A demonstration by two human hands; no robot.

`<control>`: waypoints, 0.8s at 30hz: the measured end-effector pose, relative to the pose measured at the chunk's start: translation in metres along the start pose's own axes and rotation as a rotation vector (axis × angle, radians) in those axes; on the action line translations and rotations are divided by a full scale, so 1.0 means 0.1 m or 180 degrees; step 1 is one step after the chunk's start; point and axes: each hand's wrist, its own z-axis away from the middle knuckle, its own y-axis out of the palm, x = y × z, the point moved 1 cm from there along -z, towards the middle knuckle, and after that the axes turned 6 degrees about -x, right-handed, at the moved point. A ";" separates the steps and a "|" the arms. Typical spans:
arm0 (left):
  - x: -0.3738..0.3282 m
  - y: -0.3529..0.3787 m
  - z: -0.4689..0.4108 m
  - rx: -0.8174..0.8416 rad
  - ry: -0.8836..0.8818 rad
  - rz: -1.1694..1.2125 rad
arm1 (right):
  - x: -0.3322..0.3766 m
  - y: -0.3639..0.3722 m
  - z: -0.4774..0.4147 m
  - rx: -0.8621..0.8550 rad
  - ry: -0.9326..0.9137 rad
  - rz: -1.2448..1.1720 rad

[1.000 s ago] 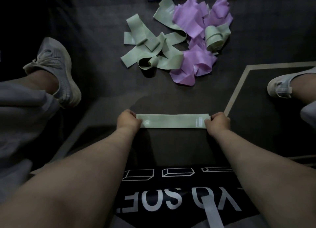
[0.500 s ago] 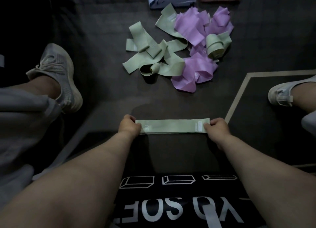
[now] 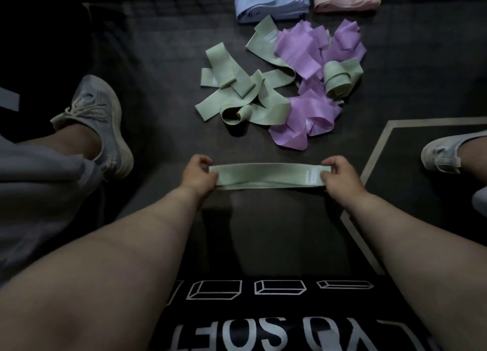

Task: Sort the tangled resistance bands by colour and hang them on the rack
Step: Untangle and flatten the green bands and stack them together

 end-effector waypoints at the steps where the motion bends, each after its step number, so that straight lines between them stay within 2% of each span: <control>1: -0.07 -0.01 -0.05 0.0001 0.0109 -0.0065 | 0.00 0.03 -0.05 0.0019 -0.0027 0.0030; 5: -0.25 0.07 -0.23 0.0091 0.0341 -0.0538 | 0.07 0.13 -0.15 0.0133 -0.0033 0.0223; 8: -0.22 0.13 -0.26 0.0288 0.0254 -0.1261 | 0.08 0.13 -0.16 0.0214 -0.0044 0.1154; 11: -0.18 0.12 -0.14 0.0484 0.0502 -0.1791 | 0.09 0.07 -0.11 0.0405 -0.0769 0.2013; 13: -0.15 0.09 -0.09 0.0569 0.0801 -0.2159 | 0.07 0.06 -0.12 0.0596 -0.1080 0.2327; 15: -0.13 0.09 -0.10 0.0568 0.0914 -0.2230 | 0.05 0.06 -0.16 0.0592 -0.1088 0.2305; 20: -0.13 0.10 -0.14 0.0541 0.0742 -0.1982 | 0.05 0.06 -0.14 0.0515 -0.1172 0.2399; 22: -0.13 0.08 -0.11 0.0543 0.0751 -0.2120 | 0.07 0.06 -0.09 0.0341 -0.1251 0.2509; 24: -0.21 0.07 -0.09 0.0247 0.0925 -0.2486 | 0.09 0.07 -0.02 -0.0034 -0.1303 0.2371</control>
